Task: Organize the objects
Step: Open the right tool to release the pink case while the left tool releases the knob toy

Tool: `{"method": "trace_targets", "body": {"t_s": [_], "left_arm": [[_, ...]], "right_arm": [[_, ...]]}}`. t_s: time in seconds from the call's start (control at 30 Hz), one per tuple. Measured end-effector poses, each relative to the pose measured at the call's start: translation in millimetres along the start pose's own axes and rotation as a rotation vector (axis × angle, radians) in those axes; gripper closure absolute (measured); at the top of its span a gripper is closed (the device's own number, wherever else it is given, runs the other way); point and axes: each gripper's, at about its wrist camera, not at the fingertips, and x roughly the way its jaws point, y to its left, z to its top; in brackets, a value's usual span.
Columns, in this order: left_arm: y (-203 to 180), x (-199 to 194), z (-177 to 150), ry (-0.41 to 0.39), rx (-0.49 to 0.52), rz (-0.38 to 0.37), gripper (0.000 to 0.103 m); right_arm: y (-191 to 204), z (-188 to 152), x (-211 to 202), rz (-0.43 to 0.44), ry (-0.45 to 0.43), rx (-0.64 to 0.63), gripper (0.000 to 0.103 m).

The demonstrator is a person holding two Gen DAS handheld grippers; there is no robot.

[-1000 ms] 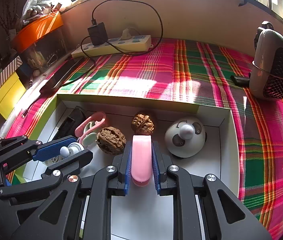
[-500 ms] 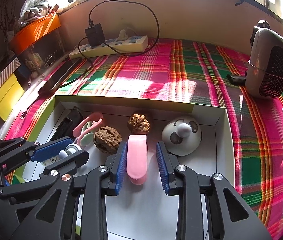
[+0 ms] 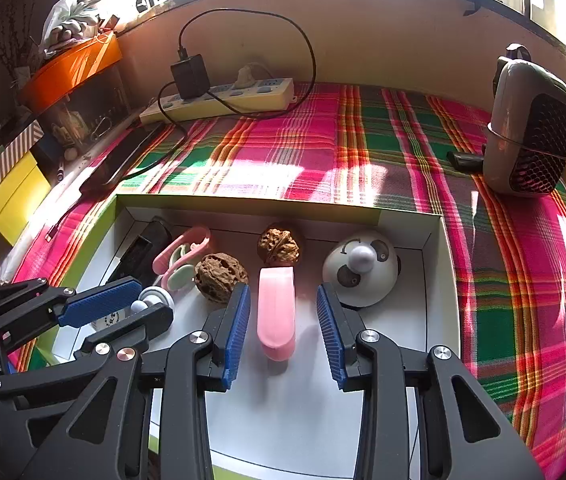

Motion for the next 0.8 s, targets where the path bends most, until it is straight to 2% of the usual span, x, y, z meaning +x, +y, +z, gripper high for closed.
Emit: {"method": "trace_targets", "body": {"t_s": [0.8], "left_arm": [[1,-53,-23,-0.072,-0.030,-0.002,0.078]], "right_arm": [[19,-25,-52,-0.009,-0.068,-0.012,0.067]]}}
